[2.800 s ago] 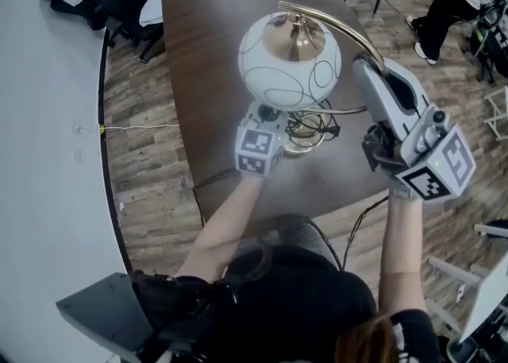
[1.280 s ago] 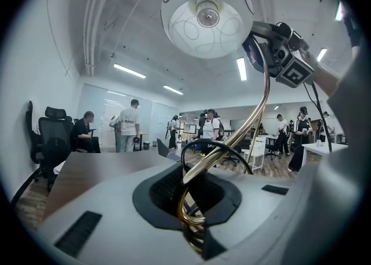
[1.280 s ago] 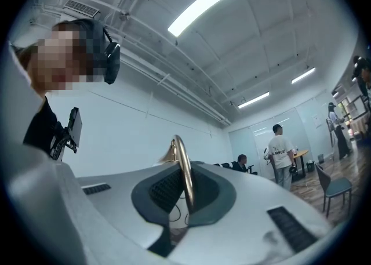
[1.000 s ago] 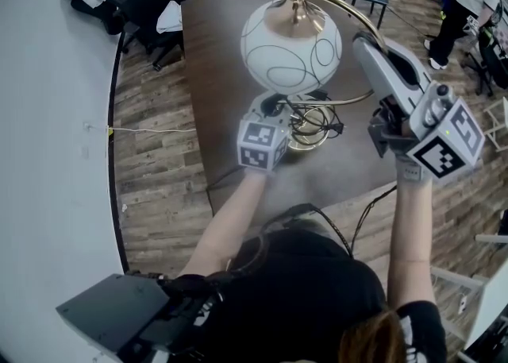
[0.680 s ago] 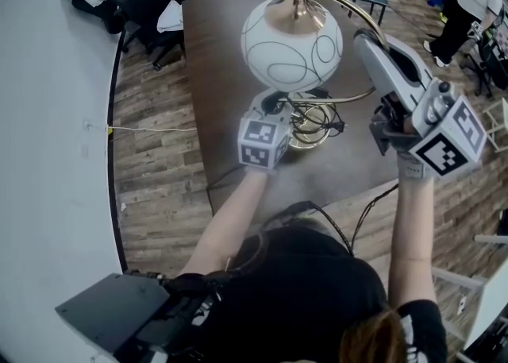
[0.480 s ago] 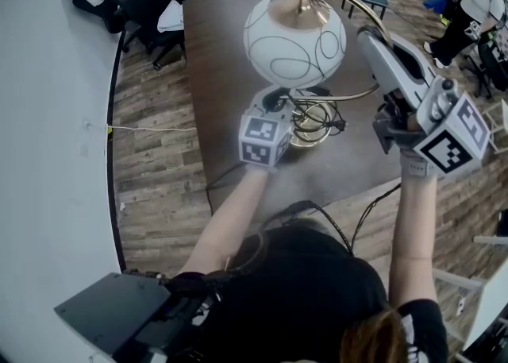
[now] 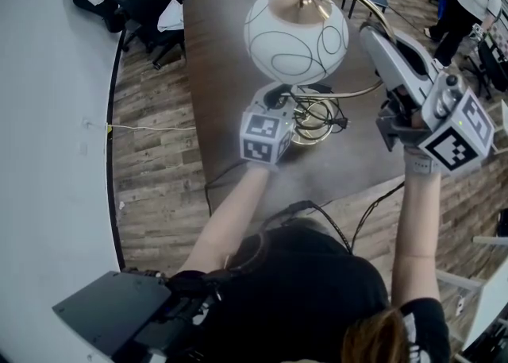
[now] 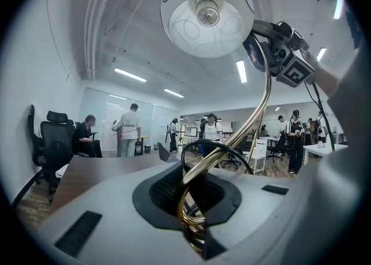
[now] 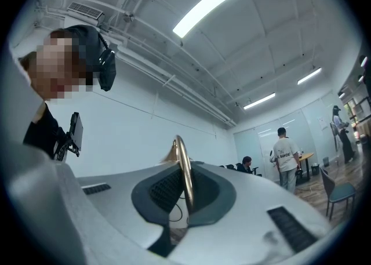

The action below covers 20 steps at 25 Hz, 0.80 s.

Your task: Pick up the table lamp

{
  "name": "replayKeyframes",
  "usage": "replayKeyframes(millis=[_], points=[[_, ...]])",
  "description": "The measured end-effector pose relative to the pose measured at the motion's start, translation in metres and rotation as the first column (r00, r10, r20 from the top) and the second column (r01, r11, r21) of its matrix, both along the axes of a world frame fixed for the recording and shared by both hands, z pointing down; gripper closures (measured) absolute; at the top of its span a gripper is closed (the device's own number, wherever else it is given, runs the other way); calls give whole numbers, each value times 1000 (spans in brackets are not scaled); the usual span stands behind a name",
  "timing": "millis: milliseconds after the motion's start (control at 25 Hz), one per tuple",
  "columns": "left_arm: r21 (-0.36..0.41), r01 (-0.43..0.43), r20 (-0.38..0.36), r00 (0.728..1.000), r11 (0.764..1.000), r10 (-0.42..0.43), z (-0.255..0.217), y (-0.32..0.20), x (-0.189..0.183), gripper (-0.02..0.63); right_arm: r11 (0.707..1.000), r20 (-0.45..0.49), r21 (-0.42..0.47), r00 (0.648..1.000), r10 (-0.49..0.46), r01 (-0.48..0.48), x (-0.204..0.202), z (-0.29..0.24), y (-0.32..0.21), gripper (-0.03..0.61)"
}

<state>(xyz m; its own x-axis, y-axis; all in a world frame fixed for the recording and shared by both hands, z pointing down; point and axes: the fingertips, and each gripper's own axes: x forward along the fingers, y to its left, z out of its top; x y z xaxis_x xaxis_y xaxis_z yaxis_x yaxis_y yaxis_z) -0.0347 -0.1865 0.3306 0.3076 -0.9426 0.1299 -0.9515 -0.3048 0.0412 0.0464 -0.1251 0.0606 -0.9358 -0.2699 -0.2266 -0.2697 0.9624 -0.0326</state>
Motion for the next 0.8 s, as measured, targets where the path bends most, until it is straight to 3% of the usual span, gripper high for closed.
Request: replayKeyframes(millis=[800], points=[[-19,-8,5,1000,1000,8,7,4,0,583,1000,-4,-5,1000,8,-8,-3,5,3,578]])
